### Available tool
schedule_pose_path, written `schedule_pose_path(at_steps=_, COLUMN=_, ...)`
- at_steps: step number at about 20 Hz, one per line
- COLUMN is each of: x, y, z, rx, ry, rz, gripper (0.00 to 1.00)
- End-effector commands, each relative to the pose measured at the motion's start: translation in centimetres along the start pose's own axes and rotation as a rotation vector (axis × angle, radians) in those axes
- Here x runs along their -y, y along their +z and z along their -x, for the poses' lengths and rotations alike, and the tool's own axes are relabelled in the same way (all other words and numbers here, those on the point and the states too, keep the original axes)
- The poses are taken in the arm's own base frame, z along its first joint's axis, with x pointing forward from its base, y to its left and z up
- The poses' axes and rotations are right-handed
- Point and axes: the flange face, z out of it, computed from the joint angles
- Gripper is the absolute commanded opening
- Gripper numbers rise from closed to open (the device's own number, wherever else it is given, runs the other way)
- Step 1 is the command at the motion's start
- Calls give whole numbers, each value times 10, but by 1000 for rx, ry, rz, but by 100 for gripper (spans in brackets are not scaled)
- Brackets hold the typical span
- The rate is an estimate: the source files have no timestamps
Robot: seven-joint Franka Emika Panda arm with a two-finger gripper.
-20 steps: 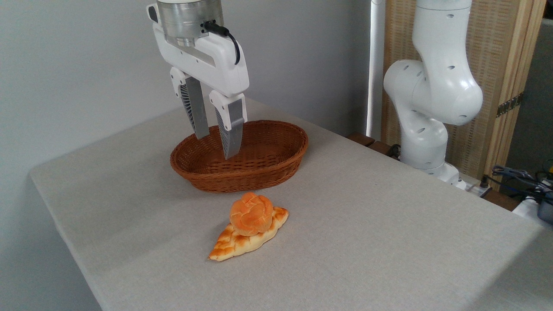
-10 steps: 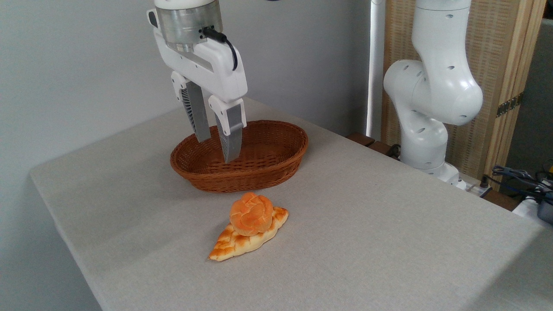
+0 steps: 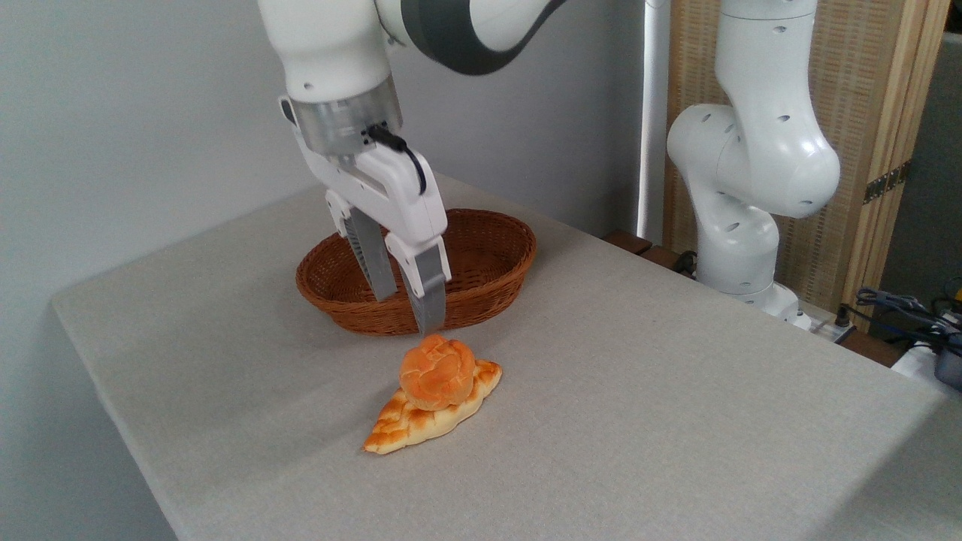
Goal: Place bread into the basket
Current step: 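Move the gripper down to the small orange bun atop the braided roll, then close the gripper on the orange bun and lift it off the roll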
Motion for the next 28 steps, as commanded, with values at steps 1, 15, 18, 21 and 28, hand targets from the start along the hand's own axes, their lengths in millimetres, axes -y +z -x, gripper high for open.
schedule_pose_path(at_steps=1, x=3, y=18, z=4, rx=3, ry=20, rz=-27, gripper=100)
schedule_pose_path(at_steps=15, x=21, y=77, z=-6, rx=118, ry=68, rz=-6, gripper=100)
schedule_pose_path(at_steps=18, x=19, y=84, z=-11, rx=127, ry=75, rz=2, gripper=100)
schedule_pose_path(at_steps=21, x=17, y=86, z=-13, rx=128, ry=80, rz=4, gripper=84)
schedule_pose_path(at_steps=28, x=15, y=89, z=-16, rx=132, ry=85, rz=12, gripper=55)
